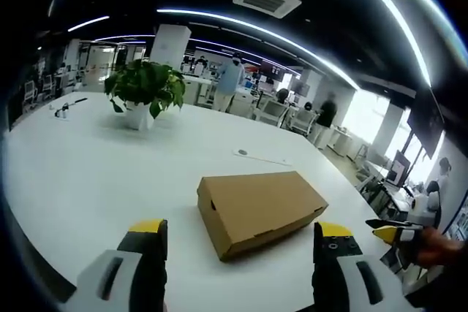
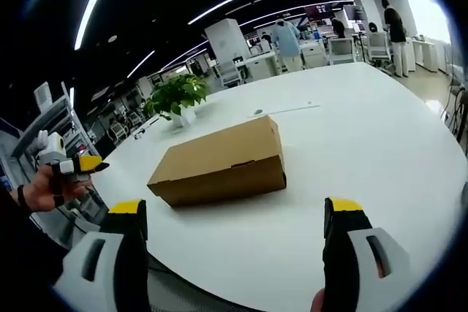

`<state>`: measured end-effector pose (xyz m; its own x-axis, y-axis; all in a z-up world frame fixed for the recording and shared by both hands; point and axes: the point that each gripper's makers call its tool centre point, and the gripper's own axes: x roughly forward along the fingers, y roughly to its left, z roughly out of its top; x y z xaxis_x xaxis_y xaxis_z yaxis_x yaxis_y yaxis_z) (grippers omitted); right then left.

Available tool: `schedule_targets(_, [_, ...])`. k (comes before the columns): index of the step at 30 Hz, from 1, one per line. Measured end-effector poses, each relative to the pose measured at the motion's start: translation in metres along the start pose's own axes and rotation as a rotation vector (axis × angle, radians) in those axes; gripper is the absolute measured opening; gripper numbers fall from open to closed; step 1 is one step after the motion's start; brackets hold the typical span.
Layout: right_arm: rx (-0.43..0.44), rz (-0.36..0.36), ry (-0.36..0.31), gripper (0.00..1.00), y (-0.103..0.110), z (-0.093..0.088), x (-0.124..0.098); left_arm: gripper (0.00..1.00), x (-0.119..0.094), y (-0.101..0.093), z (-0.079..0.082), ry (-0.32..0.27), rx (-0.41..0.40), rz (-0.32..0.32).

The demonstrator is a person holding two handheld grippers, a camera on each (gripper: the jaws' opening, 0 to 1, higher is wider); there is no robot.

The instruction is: Operate the shoe box by opening the lid, removing the specified soft item, and placing it in the target area until the item is outside and the box remains undamaged.

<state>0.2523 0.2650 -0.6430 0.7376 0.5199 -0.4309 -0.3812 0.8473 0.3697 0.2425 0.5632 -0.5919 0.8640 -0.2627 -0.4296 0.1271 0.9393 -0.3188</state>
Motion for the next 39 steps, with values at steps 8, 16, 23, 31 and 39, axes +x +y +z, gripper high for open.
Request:
schedule_targets(8, [0.004,0.004,0.004,0.95,0.0,-0.002,0.002,0.84,0.0,0.002,0.0,0.002,-0.001,0.003])
schedule_targets(16, [0.003,0.009,0.01,0.95,0.001,-0.003,0.004,0.84,0.002,0.001,-0.001,0.008,0.001,0.001])
schedule_targets(23, [0.001,0.011,0.019,0.95,0.002,-0.006,0.005,0.83,0.005,-0.001,-0.003,0.016,0.0,-0.007])
schedule_targets(31, [-0.004,0.014,0.026,0.95,0.004,-0.007,0.006,0.83,0.007,-0.003,-0.003,0.013,-0.006,-0.017])
schedule_targets(39, [-0.01,0.017,0.039,0.94,0.006,-0.01,0.008,0.83,0.008,-0.001,-0.008,0.026,-0.009,-0.023])
